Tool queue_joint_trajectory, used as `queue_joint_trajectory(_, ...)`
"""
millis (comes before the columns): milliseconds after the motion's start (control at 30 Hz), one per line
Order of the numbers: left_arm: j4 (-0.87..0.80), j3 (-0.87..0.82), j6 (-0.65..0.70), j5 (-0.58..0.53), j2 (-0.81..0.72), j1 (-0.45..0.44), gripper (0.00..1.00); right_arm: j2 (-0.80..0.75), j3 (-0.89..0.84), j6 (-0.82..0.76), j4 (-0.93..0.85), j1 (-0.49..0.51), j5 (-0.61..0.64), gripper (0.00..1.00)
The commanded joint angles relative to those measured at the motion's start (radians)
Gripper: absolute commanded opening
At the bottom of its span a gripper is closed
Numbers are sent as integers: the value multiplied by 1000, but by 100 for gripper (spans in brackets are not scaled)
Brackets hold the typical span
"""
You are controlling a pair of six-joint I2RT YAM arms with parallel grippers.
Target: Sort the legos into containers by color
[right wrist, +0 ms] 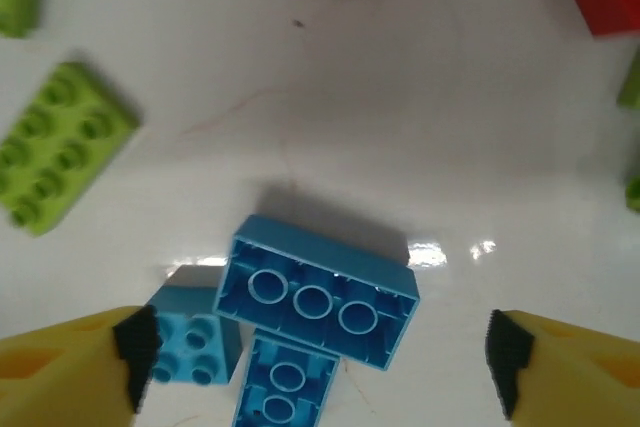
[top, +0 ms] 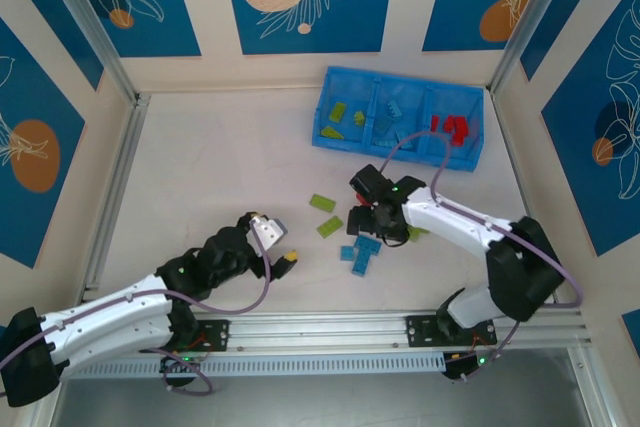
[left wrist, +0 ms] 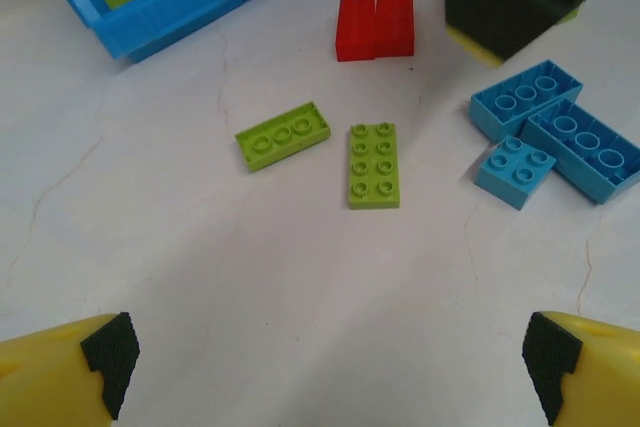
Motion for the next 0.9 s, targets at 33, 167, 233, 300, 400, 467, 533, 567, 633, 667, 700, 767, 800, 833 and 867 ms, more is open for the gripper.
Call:
queue_joint_trajectory(33,3,22,-1,-11,-6,-1,100,80,49,96,-63,16,21,100)
queue_joint_trajectory(167,2,22,-1,-7,-6,-2,100,135,36,176,-14,31,-19,100)
queue_joint_trajectory(233,0,23,-1,-7,-8,-1,100,172,38,239,-38,22,-16,100)
queue_joint_trajectory(300,-1,23,-1,-7,-10,-1,100,207,44,275,-45,17,-30,99)
queue_joint_trajectory(400,1,23,-1,-5,-8,-1,100,225,35,316,-22,25,-52,90)
queue_joint_trajectory(467,-2,24,-1,-2,-8,-2,100,214,12,343,6,29,-52,82)
queue_joint_trajectory(533,-4,25,-1,-4,-9,-1,100,198,-12,359,39,28,-64,75)
queue_joint_trajectory(567,-4,24,-1,-4,-11,-1,100,189,-22,365,52,26,-66,71)
queue_joint_trajectory(633,-5,23,-1,-6,-15,-2,100,166,-30,374,49,22,-54,65)
queue_joint_trajectory(667,-7,23,0,-7,-16,-1,100,151,-32,378,42,21,-45,62)
queue_joint_trajectory(700,-7,23,1,-7,-17,-2,100,133,-33,380,38,21,-37,60)
queue_joint_trajectory(767,-6,23,0,-7,-17,-1,100,79,-33,379,29,20,-15,56)
queue_joint_trajectory(800,-5,23,0,-6,-17,-1,100,52,-29,376,25,20,-3,56)
queue_joint_trajectory(833,-5,23,0,-6,-18,-1,100,16,-20,372,17,20,20,56)
queue_joint_trajectory(867,-5,23,0,-6,-18,-1,100,-20,-10,362,13,15,45,56)
